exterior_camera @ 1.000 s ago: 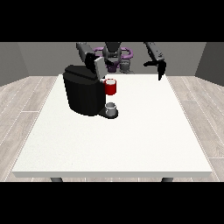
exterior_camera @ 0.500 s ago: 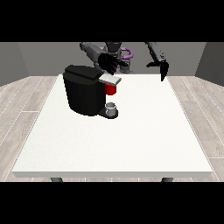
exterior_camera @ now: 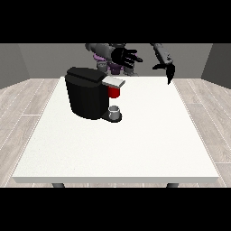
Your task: Insert the coffee pod into the coffee machine and close the lid
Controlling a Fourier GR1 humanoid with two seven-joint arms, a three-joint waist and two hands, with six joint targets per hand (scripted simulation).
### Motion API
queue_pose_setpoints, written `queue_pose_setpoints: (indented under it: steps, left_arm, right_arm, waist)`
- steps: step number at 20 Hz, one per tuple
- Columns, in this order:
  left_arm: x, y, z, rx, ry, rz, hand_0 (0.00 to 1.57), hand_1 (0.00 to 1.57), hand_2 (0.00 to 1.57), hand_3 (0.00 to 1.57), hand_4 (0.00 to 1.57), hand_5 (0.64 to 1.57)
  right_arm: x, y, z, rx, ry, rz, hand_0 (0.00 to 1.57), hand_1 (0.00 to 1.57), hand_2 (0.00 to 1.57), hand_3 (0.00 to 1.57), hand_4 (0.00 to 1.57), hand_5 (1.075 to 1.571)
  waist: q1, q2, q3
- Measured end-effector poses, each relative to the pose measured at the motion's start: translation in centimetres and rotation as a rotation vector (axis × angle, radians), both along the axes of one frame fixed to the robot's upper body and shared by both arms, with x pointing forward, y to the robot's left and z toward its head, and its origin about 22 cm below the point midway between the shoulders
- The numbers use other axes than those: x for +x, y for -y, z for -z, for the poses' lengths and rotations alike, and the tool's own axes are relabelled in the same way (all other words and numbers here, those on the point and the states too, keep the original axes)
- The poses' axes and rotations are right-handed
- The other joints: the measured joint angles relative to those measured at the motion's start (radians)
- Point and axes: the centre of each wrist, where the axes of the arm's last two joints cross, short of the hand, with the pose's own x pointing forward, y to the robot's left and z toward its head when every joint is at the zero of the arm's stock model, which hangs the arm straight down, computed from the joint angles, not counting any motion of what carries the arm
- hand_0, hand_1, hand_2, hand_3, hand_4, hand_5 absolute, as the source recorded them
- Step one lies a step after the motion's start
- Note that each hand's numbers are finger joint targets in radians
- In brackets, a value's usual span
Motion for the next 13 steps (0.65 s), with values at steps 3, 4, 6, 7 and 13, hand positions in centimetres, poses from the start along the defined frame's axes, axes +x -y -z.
queue_pose_setpoints:
  steps: [3, 4, 6, 7, 13]
  left_arm:
    - [0.1, 0.4, 0.2, -0.007, -0.004, 0.002, 0.0, 0.0, 0.0, 0.0, 0.4, 1.571]
    - [-0.2, 0.5, 0.5, -0.008, -0.005, 0.005, 0.0, 0.0, 0.0, 0.0, 0.37, 1.571]
    - [0.0, 1.2, 0.7, -0.014, -0.005, 0.016, 0.0, 0.0, 0.0, 0.0, 0.3, 1.571]
    - [0.0, 1.7, 0.8, -0.013, -0.001, 0.025, 0.0, 0.0, 0.0, 0.0, 0.27, 1.571]
    - [-0.5, 2.0, 2.0, -0.019, -0.028, 0.027, 0.0, 0.0, 0.0, 0.0, 0.17, 1.571]
  right_arm:
    - [-0.2, -0.5, 0.3, -0.008, 0.002, -0.038, 0.0, 0.0, 0.0, 0.0, 0.39, 1.571]
    - [-0.3, -0.6, 0.6, -0.009, -0.003, -0.05, 0.0, 0.0, 0.0, 0.0, 0.43, 1.571]
    - [-0.7, -1.2, 0.9, -0.013, -0.007, -0.088, 0.0, 0.0, 0.0, 0.0, 0.47, 1.571]
    - [-0.8, -1.4, 1.2, -0.023, -0.006, -0.098, 0.0, 0.0, 0.0, 0.0, 0.49, 1.571]
    - [-3.8, -2.7, 5.4, -0.052, -0.029, -0.252, 0.0, 0.0, 0.0, 0.0, 0.46, 1.571]
  waist:
    - [0.0, -0.013, 0.0]
    - [-0.001, -0.015, 0.0001]
    - [0.002, -0.018, 0.0002]
    - [0.009, -0.013, 0.0001]
    - [0.01, -0.044, 0.0003]
